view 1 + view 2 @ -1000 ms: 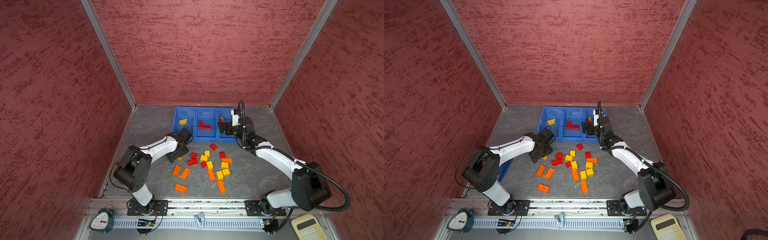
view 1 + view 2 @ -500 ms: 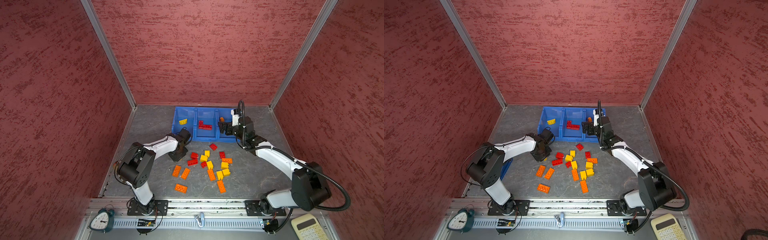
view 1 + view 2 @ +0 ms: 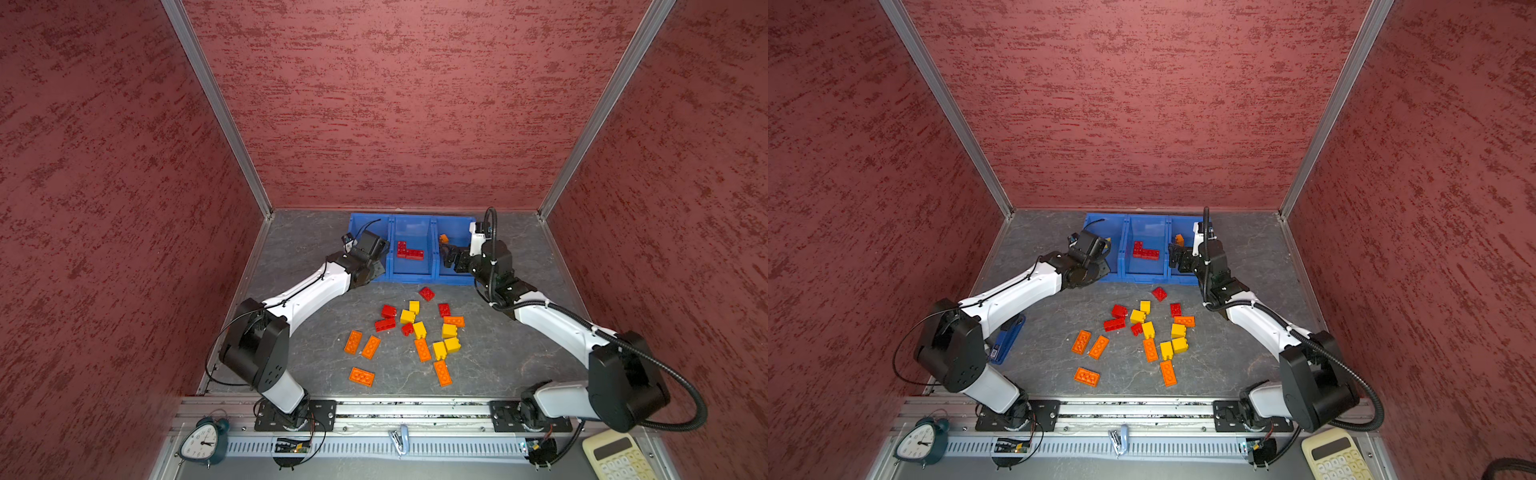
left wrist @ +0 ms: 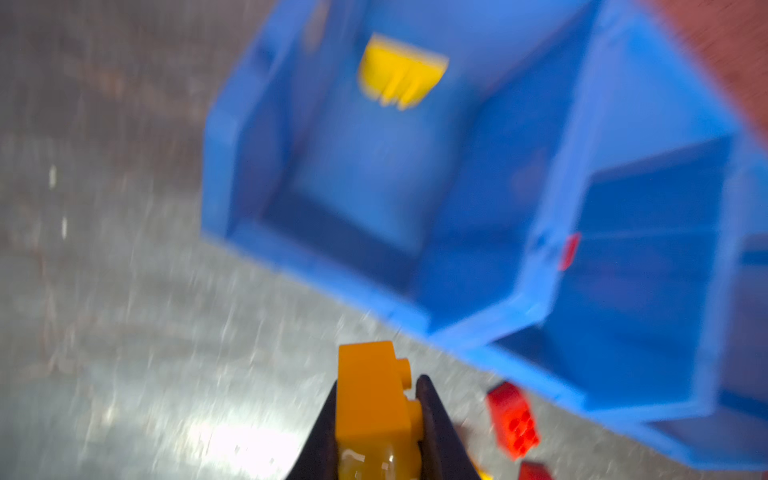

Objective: Sort the legos into containers by color
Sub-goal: 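Carry the yellow brick with the left gripper into the compartment nearest it and release, then lower the right gripper into the pile and grasp an orange brick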

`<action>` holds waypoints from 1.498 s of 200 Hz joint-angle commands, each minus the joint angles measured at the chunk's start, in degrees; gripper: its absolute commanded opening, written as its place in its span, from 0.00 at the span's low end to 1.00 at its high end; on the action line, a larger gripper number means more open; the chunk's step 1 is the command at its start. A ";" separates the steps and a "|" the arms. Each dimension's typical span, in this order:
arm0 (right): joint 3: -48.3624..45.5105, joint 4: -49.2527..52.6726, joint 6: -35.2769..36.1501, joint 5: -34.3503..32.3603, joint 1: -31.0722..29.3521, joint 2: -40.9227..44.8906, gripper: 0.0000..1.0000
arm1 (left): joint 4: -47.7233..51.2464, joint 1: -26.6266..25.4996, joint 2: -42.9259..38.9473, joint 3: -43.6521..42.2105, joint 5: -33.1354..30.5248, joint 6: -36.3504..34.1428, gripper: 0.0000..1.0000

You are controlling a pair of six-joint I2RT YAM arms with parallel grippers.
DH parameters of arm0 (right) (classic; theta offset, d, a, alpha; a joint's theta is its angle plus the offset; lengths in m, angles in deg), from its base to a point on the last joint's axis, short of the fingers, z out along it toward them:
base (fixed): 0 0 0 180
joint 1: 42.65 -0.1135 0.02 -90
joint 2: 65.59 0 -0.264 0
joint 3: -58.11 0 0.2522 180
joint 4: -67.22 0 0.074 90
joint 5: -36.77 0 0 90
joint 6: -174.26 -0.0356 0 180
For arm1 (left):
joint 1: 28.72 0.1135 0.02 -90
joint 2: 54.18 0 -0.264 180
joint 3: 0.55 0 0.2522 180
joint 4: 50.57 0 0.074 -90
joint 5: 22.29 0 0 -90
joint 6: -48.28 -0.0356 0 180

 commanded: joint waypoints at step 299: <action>-0.69 29.98 1.41 5.34 -10.23 0.21 0.94 | -3.91 -1.94 -7.59 -11.10 -6.21 -7.06 1.00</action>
